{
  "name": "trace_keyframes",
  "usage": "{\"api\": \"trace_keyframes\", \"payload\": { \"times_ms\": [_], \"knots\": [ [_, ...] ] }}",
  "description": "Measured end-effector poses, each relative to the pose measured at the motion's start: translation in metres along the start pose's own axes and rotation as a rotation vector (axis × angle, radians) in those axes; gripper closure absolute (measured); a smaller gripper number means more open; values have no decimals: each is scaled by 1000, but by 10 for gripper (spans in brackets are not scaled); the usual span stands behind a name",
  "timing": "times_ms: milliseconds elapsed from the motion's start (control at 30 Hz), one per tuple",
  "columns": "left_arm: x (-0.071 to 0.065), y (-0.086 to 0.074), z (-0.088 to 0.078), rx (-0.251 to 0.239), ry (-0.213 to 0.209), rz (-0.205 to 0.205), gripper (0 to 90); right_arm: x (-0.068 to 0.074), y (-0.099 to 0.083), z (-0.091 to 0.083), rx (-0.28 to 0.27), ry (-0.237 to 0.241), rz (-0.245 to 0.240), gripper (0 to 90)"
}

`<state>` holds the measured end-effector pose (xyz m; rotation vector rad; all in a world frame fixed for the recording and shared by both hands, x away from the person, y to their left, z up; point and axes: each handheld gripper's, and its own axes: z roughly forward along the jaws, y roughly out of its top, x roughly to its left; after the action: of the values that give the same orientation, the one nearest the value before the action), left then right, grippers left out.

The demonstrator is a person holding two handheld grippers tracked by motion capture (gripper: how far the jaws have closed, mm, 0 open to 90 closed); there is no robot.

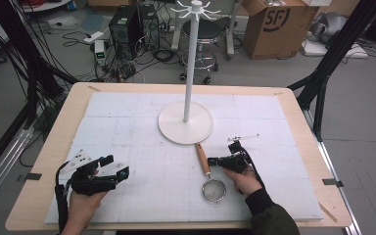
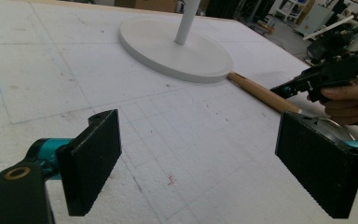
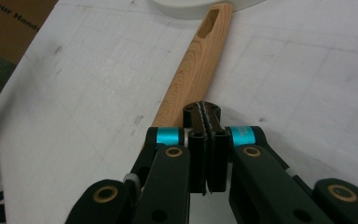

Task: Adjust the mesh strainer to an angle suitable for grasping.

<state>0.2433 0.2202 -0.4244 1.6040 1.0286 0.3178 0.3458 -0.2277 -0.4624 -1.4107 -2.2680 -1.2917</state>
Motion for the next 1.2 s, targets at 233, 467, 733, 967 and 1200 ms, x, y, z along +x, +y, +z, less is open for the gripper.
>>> {"api": "trace_keyframes", "payload": {
  "times_ms": [233, 467, 733, 967, 1200],
  "knots": [
    [0, 1, -2, -8, 0, 0, 151, 6, 1, 6, 21, 26, -13, 897],
    [0, 1, -2, -11, -5, -2, 151, 10, 1, 10, 28, 34, -22, 897],
    [-2, 1, -1, -9, -12, 4, 151, 14, 2, 16, 35, 49, -23, 897],
    [-3, 1, -1, -9, -13, 4, 151, 18, 1, 19, 44, 59, -33, 897],
    [-2, 1, -1, -9, -13, 4, 151, 20, 1, 20, 46, 59, -40, 897]
  ]
}}
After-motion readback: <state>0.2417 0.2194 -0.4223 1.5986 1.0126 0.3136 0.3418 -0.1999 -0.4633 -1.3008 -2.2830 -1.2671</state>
